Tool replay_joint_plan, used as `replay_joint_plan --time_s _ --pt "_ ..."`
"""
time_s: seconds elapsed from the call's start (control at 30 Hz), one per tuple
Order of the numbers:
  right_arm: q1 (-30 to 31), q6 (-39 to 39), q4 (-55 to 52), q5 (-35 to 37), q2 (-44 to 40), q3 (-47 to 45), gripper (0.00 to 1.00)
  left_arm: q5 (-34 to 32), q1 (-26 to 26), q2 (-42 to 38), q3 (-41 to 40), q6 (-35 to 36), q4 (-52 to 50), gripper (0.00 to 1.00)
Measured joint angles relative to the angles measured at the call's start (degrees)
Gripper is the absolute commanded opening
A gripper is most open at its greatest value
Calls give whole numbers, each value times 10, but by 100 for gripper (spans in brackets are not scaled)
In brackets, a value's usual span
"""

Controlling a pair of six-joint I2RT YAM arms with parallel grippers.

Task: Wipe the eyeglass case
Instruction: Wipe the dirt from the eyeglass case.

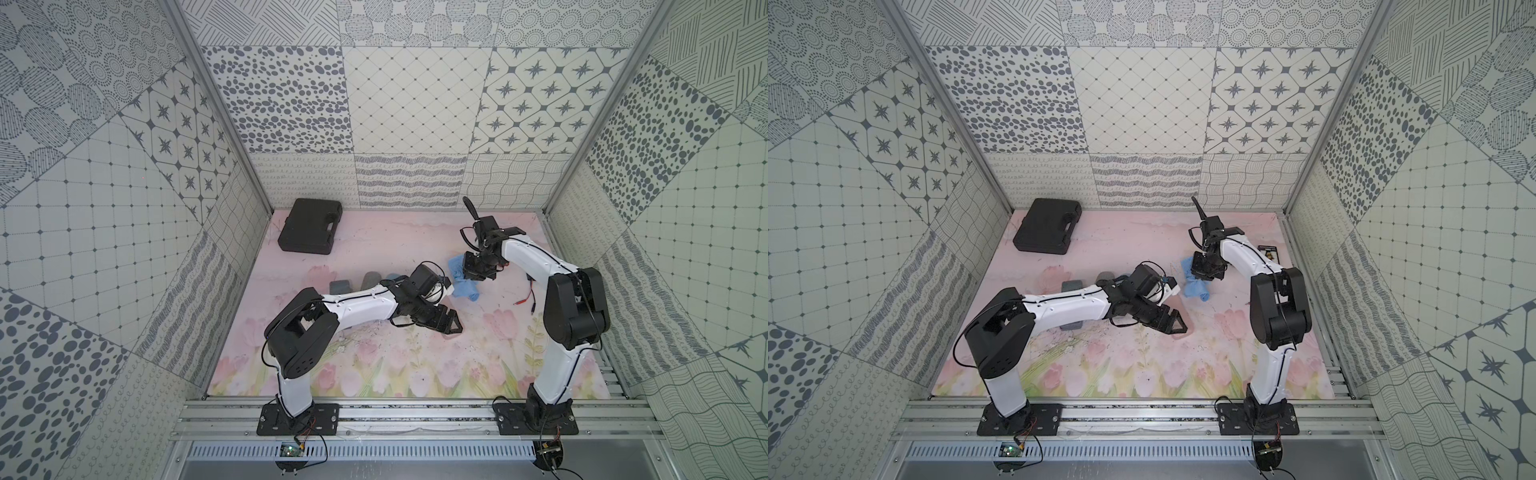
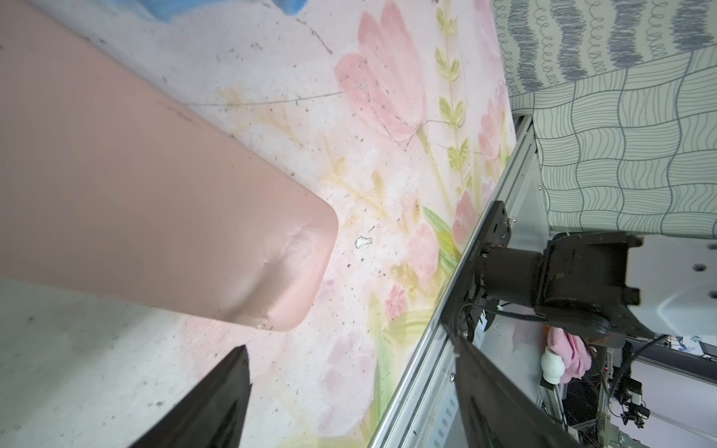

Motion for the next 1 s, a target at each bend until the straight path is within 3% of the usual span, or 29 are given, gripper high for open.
replay_joint_plan --time_s 0.13,0.3,0.47,0.6,0.77,1.0 --pt "-17 19 -26 19 -115 -120 0 -16 29 7 45 31 -31 85" --pt "47 106 -51 5 -238 -266 0 -33 67 72 142 64 -59 84" --pt "135 230 -14 -39 -268 -364 0 -43 90 151 226 93 -83 84" --pt "157 332 78 -74 -261 -416 0 -43 97 181 240 105 -93 84" --pt "144 400 132 -110 -222 -397 0 -26 101 173 198 102 -58 83" --pt "57 349 92 -123 -145 -313 0 -34 111 138 125 93 16 81"
